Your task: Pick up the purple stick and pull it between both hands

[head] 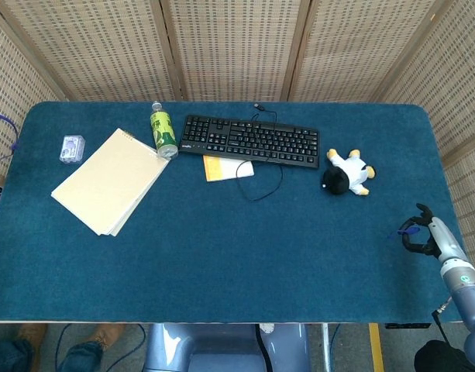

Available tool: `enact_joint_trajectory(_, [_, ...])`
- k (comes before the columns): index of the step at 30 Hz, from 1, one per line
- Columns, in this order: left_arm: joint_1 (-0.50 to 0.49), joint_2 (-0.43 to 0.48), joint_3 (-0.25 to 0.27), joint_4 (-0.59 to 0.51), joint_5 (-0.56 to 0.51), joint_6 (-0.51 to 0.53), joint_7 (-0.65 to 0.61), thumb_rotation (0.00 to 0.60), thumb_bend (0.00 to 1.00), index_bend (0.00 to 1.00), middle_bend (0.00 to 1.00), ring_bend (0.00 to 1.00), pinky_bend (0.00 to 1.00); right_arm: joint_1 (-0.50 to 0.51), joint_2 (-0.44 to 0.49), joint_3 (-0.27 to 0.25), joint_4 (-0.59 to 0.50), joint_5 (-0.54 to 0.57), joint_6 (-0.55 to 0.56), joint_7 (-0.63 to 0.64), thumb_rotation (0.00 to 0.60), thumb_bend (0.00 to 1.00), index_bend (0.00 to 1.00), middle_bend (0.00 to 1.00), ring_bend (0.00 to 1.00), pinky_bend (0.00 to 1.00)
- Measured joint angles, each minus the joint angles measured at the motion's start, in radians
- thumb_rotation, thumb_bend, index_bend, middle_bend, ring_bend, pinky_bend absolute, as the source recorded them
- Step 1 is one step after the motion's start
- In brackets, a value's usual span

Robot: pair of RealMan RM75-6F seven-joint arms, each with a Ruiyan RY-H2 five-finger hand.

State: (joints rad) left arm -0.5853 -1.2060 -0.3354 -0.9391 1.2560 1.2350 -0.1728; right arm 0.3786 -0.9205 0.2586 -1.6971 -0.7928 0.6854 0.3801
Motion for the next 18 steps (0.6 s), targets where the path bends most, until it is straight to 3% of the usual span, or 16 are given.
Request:
enact_joint_trajectory(10, [0.014,0.007,0.009,-0.045,0.028,0.041,-0.033,0.6,0.55,0.83,0.0,0.0,0.0,-0.049,0.039,0.046,-0.024,-0.173,-0.027,0.167,0.6,0.67,0.74,0.07,0.0,0.0])
enact_joint_trajectory(18, [0.057,0.03,0.069,-0.132,0.115,0.098,-0.071,0.6,0.57,0.83,0.0,0.0,0.0,0.095,-0.032,0.078,-0.062,-0.105,-0.05,0.094,0.6,0.67,0.74,0.07,0.0,0.0])
